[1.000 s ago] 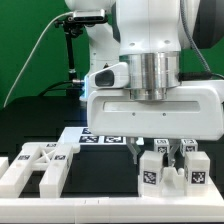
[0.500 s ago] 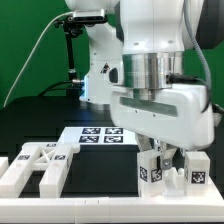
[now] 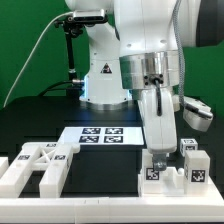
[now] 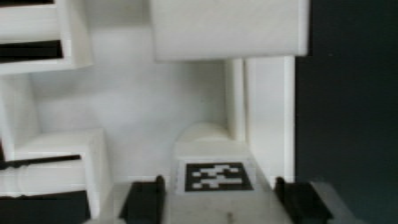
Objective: Assemble chair
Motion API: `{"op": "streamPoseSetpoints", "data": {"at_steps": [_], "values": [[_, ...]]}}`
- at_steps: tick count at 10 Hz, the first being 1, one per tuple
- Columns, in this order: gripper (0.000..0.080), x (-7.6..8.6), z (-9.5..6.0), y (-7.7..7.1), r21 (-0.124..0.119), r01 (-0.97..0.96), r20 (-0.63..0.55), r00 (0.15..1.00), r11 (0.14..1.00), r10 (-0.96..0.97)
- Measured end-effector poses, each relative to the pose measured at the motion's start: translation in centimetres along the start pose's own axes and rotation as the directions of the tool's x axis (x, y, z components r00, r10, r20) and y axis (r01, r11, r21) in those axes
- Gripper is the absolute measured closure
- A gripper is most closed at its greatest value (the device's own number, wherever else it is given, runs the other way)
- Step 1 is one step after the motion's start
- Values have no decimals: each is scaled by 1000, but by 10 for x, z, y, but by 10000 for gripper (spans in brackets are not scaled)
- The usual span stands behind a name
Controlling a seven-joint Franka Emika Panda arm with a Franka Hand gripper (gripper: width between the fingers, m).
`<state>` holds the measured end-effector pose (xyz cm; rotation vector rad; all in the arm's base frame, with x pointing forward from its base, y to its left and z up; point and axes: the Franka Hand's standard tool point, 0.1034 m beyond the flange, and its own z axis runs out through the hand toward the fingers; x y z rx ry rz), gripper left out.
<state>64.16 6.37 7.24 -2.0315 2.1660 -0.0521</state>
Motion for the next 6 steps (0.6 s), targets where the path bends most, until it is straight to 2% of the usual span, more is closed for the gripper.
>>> {"op": "streamPoseSetpoints", "data": {"at_steps": [1, 2, 3, 4, 5, 6], "values": [[511, 1, 0, 0, -3, 75, -1, 997, 997, -75], [511, 2, -1, -2, -6, 233, 1, 972, 972, -233], [344, 2, -2, -3, -6, 394, -2, 919, 919, -394], [220, 2, -1, -1, -11, 565, -2, 825, 825, -565], [220, 0, 1, 0, -13, 641, 2, 767, 767, -641], [165, 0, 1, 1, -16, 736, 3, 677, 677, -736]]}}
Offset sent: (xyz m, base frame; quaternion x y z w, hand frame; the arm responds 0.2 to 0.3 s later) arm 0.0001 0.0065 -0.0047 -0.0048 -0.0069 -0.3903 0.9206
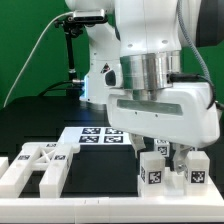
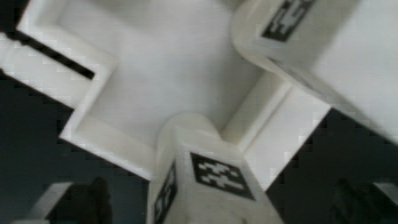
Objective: Assemble chair
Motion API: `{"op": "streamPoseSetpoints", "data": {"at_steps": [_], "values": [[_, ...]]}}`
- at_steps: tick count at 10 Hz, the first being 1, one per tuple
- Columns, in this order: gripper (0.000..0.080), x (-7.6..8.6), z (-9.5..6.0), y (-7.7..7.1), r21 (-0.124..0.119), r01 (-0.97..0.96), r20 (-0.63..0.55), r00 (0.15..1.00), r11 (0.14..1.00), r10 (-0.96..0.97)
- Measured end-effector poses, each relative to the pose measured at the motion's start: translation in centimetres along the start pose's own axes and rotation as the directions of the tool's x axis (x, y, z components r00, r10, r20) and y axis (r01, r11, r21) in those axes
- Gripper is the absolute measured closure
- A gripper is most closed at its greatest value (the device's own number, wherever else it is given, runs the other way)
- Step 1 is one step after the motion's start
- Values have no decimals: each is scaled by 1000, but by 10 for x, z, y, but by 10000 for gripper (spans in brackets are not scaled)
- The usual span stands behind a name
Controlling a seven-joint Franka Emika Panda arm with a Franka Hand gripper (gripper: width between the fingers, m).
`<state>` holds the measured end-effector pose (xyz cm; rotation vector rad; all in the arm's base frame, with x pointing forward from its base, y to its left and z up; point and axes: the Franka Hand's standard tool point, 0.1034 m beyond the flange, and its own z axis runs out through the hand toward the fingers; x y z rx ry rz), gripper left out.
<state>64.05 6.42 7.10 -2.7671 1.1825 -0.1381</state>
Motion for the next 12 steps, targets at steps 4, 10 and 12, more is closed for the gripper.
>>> {"op": "streamPoseSetpoints", "data": {"at_steps": [4, 10, 12], "values": [[151, 6, -1, 4, -20, 327, -9, 945, 945, -327], [273, 10, 0, 7, -59, 642, -3, 765, 764, -644], [515, 10, 0, 7, -59, 639, -4, 768, 767, -641]]}}
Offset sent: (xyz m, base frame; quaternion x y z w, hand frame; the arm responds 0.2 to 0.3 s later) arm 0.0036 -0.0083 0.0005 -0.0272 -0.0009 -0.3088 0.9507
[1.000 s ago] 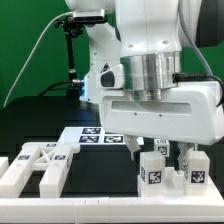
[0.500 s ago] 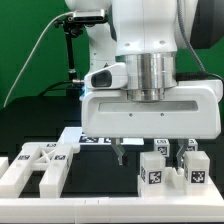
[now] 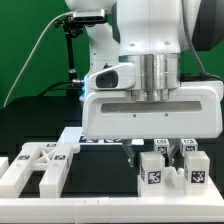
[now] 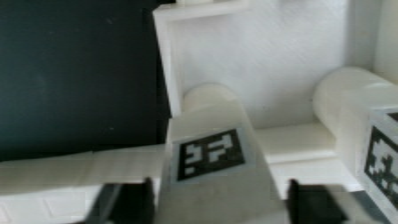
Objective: Assemble chair
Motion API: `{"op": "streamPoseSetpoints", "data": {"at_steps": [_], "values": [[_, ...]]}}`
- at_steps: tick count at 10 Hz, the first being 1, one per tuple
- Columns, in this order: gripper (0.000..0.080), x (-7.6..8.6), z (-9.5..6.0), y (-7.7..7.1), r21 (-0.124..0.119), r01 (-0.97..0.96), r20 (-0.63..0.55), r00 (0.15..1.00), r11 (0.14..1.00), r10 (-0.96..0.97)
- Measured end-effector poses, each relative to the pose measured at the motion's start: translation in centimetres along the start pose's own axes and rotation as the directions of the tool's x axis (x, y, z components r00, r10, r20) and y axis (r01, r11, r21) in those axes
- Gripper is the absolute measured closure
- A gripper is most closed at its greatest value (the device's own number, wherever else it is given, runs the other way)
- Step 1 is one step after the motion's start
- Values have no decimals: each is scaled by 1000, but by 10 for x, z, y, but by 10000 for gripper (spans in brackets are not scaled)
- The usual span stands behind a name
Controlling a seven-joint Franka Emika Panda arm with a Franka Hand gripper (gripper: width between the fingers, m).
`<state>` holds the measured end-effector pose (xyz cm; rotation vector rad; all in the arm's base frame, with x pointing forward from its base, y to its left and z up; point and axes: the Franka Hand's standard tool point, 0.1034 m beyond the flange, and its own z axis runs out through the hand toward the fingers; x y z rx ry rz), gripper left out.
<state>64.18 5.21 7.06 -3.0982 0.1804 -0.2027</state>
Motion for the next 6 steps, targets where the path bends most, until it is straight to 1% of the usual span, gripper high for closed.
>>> {"op": "streamPoseSetpoints", "data": {"at_steps": [2, 4, 5, 6], "values": [[514, 0, 0, 0, 3, -147, 0, 989, 989, 147], [514, 0, 0, 0, 3, -294, 0, 956, 956, 294], [514, 0, -1, -1, 1, -403, 2, 915, 915, 403], [514, 0, -1, -2, -9, -568, 5, 823, 823, 568]]}}
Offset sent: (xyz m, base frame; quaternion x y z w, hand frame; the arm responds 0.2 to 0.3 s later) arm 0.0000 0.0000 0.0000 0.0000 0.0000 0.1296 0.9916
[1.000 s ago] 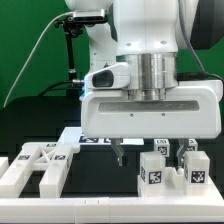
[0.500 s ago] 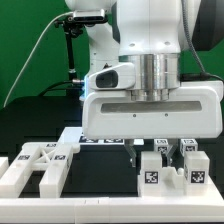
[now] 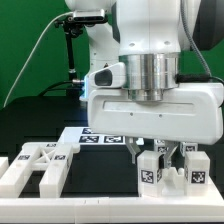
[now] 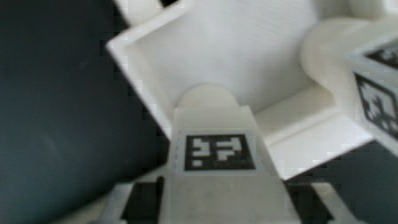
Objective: Assemble chair
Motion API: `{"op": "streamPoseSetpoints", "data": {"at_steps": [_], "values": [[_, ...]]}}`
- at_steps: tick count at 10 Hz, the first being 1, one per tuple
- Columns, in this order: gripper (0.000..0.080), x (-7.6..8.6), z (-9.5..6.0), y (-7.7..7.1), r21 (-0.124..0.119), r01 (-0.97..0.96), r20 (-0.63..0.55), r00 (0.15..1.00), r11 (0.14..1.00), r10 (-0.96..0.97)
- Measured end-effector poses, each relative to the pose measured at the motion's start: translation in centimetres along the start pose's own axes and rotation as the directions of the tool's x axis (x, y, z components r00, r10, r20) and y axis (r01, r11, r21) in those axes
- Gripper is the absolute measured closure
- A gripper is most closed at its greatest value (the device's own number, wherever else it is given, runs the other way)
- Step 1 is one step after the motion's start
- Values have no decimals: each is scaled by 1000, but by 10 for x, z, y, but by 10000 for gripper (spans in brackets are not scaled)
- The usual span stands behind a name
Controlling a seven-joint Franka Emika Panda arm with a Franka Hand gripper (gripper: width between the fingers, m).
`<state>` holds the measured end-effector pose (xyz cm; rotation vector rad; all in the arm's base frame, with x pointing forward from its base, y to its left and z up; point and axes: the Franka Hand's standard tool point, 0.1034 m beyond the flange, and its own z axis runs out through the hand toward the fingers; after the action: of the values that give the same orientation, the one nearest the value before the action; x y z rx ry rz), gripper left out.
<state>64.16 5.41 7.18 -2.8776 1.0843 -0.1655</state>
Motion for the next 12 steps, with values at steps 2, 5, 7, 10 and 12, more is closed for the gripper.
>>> {"op": "streamPoseSetpoints", "data": {"at_steps": [2, 5, 7, 10, 12], "values": [[514, 0, -1, 0, -8, -242, 1, 970, 970, 242], [514, 0, -3, -7, -40, -713, 44, 699, 700, 714], [514, 0, 0, -6, -41, -814, 38, 579, 580, 815], [514, 0, 2, -1, -53, -858, 30, 510, 511, 860], [514, 0, 2, -1, -54, -857, 30, 512, 512, 859]]}}
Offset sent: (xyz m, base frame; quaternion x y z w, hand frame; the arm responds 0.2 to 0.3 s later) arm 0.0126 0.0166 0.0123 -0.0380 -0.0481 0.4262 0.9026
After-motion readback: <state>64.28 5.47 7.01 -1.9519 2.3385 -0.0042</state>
